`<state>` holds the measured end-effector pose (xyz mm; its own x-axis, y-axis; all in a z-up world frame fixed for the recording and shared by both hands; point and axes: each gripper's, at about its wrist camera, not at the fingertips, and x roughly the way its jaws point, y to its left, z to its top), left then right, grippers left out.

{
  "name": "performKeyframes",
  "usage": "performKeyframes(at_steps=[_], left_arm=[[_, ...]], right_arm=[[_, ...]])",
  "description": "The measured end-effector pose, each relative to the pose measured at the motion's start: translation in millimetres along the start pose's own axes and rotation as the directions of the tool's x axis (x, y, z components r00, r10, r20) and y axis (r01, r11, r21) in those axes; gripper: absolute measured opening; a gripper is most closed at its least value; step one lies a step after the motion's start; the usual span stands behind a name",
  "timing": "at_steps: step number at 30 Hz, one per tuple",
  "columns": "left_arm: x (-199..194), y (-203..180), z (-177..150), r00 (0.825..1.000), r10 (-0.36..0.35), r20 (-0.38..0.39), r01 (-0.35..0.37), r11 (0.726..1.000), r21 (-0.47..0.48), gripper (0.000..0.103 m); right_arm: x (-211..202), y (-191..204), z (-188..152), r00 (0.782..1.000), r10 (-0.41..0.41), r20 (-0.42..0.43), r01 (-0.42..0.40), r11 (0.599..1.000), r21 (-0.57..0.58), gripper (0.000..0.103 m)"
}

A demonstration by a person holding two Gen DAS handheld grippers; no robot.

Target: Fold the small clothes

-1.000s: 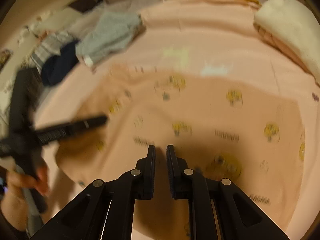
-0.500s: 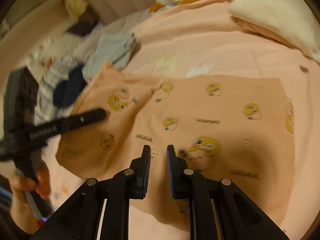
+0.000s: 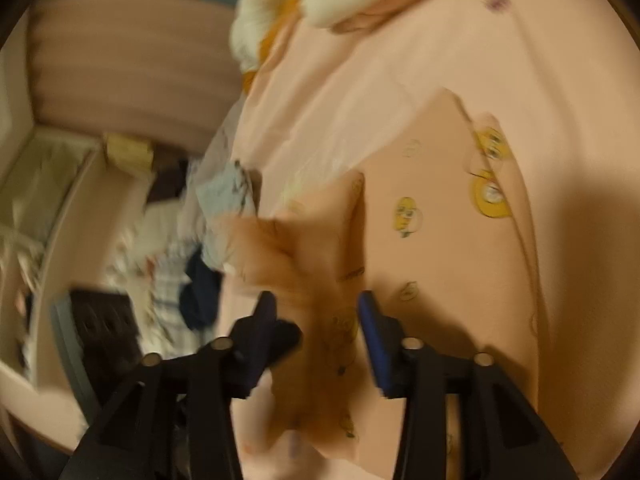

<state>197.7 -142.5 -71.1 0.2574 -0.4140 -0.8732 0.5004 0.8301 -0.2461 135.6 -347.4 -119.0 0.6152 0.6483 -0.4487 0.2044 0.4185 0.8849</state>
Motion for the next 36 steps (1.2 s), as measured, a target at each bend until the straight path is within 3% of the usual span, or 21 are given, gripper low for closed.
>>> performKeyframes(at_steps=[3, 6, 12, 19, 20, 22, 23, 28, 32, 36], left_arm=[[-10.2, 0.9, -6.9, 1.000, -0.011, 0.019, 0.011, 1.000, 0.013, 0.044], [-24.7, 10.9, -17.4, 0.998, 0.004, 0.055, -0.005, 1.000, 0.011, 0.047], [-37.0, 44.1, -41.7, 0.994, 0.075, 0.082, -0.074, 0.997, -0.010, 0.048], [-37.0, 79.8, -67.6, 0.996, 0.072, 0.060, -0.066, 0.994, -0.090, 0.048], [-36.4, 82.4, -69.7, 0.996, 0.071, 0.057, -0.065, 0.993, -0.099, 0.048], [-35.2, 86.6, -72.3, 0.996, 0.068, 0.052, -0.062, 0.992, -0.113, 0.048], [-37.0, 88.7, -74.3, 0.996, 0.067, 0.052, -0.060, 0.991, -0.118, 0.048], [-42.1, 89.7, -75.0, 0.996, 0.062, 0.063, -0.054, 0.991, -0.123, 0.048], [-44.3, 81.8, -72.3, 0.996, 0.046, 0.075, -0.037, 0.993, -0.114, 0.048], [-39.8, 67.7, -67.4, 0.997, 0.029, 0.073, -0.023, 0.996, -0.087, 0.048]], right_arm=[[-0.1, -5.4, 2.1, 1.000, 0.022, -0.006, -0.021, 0.999, 0.038, 0.051], [4.7, 1.7, 3.7, 1.000, 0.005, -0.027, -0.005, 1.000, 0.006, 0.053], [37.2, 19.0, 10.2, 0.987, -0.129, -0.095, 0.120, 0.988, -0.100, 0.053], [71.1, 31.4, 10.6, 0.972, -0.201, -0.122, 0.172, 0.962, -0.213, 0.053], [70.1, 32.6, 10.3, 0.972, -0.206, -0.115, 0.176, 0.957, -0.232, 0.051], [69.7, 35.0, 9.1, 0.967, -0.232, -0.108, 0.198, 0.945, -0.259, 0.018], [67.9, 37.0, 8.7, 0.966, -0.239, -0.098, 0.206, 0.941, -0.267, 0.011], [39.0, 68.1, 10.7, 0.976, -0.220, 0.000, 0.205, 0.910, -0.359, 0.010], [9.7, 88.4, 21.9, 0.964, -0.255, 0.079, 0.264, 0.870, -0.416, 0.010], [-6.2, 81.2, 30.3, 0.940, -0.317, 0.126, 0.340, 0.849, -0.405, 0.010]])
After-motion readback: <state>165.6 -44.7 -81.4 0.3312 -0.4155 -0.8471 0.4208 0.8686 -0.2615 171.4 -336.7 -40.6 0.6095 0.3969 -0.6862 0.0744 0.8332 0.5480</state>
